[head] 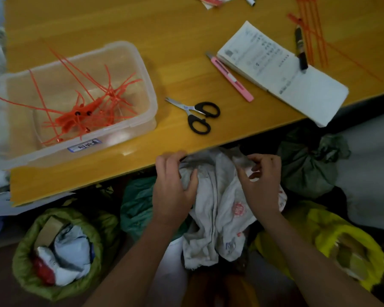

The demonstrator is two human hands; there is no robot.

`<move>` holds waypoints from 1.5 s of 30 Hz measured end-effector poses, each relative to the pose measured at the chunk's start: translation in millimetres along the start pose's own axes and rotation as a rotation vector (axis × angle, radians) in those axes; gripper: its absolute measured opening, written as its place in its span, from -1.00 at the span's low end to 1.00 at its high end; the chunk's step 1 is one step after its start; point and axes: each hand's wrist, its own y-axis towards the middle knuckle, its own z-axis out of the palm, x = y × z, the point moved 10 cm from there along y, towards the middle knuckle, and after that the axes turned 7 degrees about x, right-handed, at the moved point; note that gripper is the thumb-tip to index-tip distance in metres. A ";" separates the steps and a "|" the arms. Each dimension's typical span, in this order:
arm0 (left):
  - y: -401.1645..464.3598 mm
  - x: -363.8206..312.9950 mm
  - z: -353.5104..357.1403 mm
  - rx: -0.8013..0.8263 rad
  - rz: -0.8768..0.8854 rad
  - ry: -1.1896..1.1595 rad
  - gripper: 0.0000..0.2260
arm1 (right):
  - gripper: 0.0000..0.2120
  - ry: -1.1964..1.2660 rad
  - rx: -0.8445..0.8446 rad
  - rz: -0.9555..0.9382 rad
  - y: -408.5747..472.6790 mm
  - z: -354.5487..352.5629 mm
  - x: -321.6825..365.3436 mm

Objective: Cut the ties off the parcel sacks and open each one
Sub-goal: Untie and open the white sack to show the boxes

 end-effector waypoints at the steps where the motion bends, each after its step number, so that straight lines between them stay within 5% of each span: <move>1: -5.8 1.5 8.7 0.017 0.005 0.020 -0.66 | -0.76 -0.029 0.034 0.056 -8.8 3.8 -18.7; 8: -58.0 50.5 94.6 0.242 -0.209 -0.045 -0.64 | -0.72 -0.123 0.382 0.398 -86.2 41.5 -137.5; 10: -80.9 73.1 127.3 0.367 -0.300 -0.020 -0.64 | -0.90 -0.121 0.516 0.446 -109.5 57.5 -160.5; 15: -153.1 137.0 198.8 0.744 -0.527 0.036 -0.75 | -0.93 0.073 1.017 0.819 -189.8 114.5 -205.5; 16: -166.9 146.8 207.3 0.808 -0.562 0.046 -0.76 | -0.81 0.116 1.055 0.845 -198.8 121.5 -208.7; 19: -199.8 167.2 222.3 0.954 -0.626 0.123 -0.74 | -0.55 0.289 1.027 0.895 -206.5 133.2 -212.3; 22: -222.4 173.2 230.3 1.107 -0.631 0.210 -0.63 | -0.51 0.349 0.905 0.938 -203.8 125.2 -223.4; 28: -262.7 156.6 228.2 1.451 -0.664 0.278 0.03 | -0.64 0.381 0.723 0.961 -197.9 87.5 -244.9; 32: -278.0 138.8 225.3 1.413 -0.672 0.209 0.11 | -0.53 0.392 0.712 0.936 -187.9 68.0 -242.2; 42: -268.4 76.3 211.4 0.795 -0.705 -0.060 -0.39 | -0.43 0.789 0.740 0.956 -160.8 -4.5 -217.6; 45: -263.9 50.7 207.3 0.694 -0.687 -0.122 -0.32 | -0.49 0.909 0.754 0.958 -157.6 -25.0 -200.4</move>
